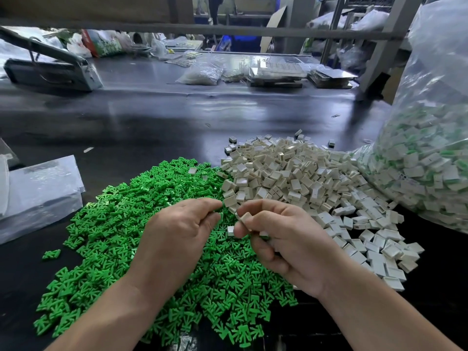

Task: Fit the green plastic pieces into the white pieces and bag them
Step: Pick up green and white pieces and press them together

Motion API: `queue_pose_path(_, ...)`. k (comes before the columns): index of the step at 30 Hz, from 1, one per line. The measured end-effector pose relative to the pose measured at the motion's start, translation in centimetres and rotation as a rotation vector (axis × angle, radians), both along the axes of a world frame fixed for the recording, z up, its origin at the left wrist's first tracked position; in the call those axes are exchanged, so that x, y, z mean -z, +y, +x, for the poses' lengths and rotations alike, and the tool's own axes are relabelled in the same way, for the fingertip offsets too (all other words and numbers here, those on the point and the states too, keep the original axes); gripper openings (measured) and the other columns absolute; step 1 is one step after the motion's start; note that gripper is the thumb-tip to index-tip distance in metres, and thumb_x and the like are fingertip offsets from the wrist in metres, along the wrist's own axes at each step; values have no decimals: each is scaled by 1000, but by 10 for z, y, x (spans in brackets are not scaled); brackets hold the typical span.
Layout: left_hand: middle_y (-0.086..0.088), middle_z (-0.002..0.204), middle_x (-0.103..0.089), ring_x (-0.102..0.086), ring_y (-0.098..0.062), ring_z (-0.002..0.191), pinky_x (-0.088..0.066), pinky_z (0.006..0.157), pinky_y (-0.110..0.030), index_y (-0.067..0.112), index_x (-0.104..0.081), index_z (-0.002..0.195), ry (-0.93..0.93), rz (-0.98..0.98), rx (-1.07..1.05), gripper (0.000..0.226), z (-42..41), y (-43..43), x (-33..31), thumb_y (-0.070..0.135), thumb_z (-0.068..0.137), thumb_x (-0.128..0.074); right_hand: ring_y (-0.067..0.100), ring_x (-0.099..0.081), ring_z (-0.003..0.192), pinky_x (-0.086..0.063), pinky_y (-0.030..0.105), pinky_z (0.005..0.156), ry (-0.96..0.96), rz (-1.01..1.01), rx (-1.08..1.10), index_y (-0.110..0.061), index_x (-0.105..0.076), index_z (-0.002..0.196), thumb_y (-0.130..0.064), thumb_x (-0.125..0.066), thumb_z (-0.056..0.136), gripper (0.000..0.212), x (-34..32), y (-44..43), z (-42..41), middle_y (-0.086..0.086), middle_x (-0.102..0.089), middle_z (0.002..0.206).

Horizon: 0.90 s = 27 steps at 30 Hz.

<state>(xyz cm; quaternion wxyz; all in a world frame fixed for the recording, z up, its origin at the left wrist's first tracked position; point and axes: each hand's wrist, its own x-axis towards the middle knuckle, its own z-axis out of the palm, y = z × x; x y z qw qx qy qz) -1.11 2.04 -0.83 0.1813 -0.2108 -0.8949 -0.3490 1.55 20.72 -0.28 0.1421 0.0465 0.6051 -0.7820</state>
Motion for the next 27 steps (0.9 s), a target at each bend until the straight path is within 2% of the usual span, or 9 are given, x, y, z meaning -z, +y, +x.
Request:
queue_pose_path(2, 13, 103, -73, -66, 3, 92, -50, 85, -13, 23, -75, 110, -18, 48, -6, 24, -1, -1, 1, 17, 87, -72, 12, -38, 44, -28, 17, 33, 13, -34, -31, -8, -63, 113, -2, -60, 94, 20, 1, -1, 1, 12, -72, 89)
queue_pose_path(4, 17, 92, -74, -66, 3, 86, -48, 74, -6, 30, -75, 104, -98, 194, 8, 24, 0, -1, 0, 16, 85, -74, 11, -39, 43, -29, 17, 32, 37, -46, -39, -8, -65, 112, -2, -61, 95, 18, 1, -1, 1, 13, -73, 93)
queue_pose_path(6, 11, 84, -74, -67, -10, 74, -52, 60, -16, 38, -75, 95, -257, 399, 62, 19, 3, 0, -2, 23, 82, -74, 10, -40, 42, -29, 17, 33, 65, -51, -37, -10, -67, 110, -5, -63, 95, 16, 2, 0, 1, 13, -73, 93)
queue_pose_path(9, 3, 84, -75, -70, -15, 75, -55, 59, -21, 36, -74, 90, -403, 595, 177, 16, 7, 2, -4, 31, 76, -70, 10, -38, 39, -27, 16, 33, 96, -38, -49, -14, -72, 104, -11, -62, 98, 12, 1, -1, 2, 10, -67, 81)
queue_pose_path(12, -2, 82, -74, -70, -15, 75, -54, 60, -19, 30, -75, 89, -448, 674, 238, 16, 9, 3, -5, 30, 74, -70, 10, -36, 37, -26, 15, 33, 102, -21, -43, -18, -74, 101, -17, -61, 98, 13, -2, -2, 4, 8, -61, 70)
queue_pose_path(16, -7, 81, -72, -68, -17, 73, -53, 59, -21, 25, -76, 94, -527, 762, 269, 21, 8, 3, -4, 28, 73, -72, 11, -36, 37, -25, 15, 34, 92, -7, -50, -17, -69, 99, -22, -60, 99, 11, -4, -2, 5, 7, -59, 68)
queue_pose_path(20, -8, 84, -71, -67, -18, 76, -53, 59, -23, 24, -76, 103, -626, 824, 302, 29, 7, 2, -4, 27, 75, -71, 11, -37, 38, -27, 15, 33, 36, -187, -93, -16, -67, 110, -15, -58, 95, 17, -4, 1, 4, 11, -61, 71)
queue_pose_path(23, -12, 82, -71, -68, -21, 75, -53, 57, -24, 23, -75, 94, -633, 861, 280, 19, 6, 3, -4, 25, 75, -70, 10, -40, 39, -30, 15, 32, 7, -311, -120, -16, -73, 107, -11, -56, 86, 27, -5, 4, 2, 12, -61, 76)
queue_pose_path(27, -17, 90, -73, -72, -32, 80, -54, 55, -26, 28, -72, 83, -653, 920, 259, 8, 5, 3, -4, 23, 76, -70, 9, -41, 40, -31, 16, 30, -30, -393, -133, -5, -58, 120, -4, -53, 78, 42, -5, 5, 2, 12, -63, 80)
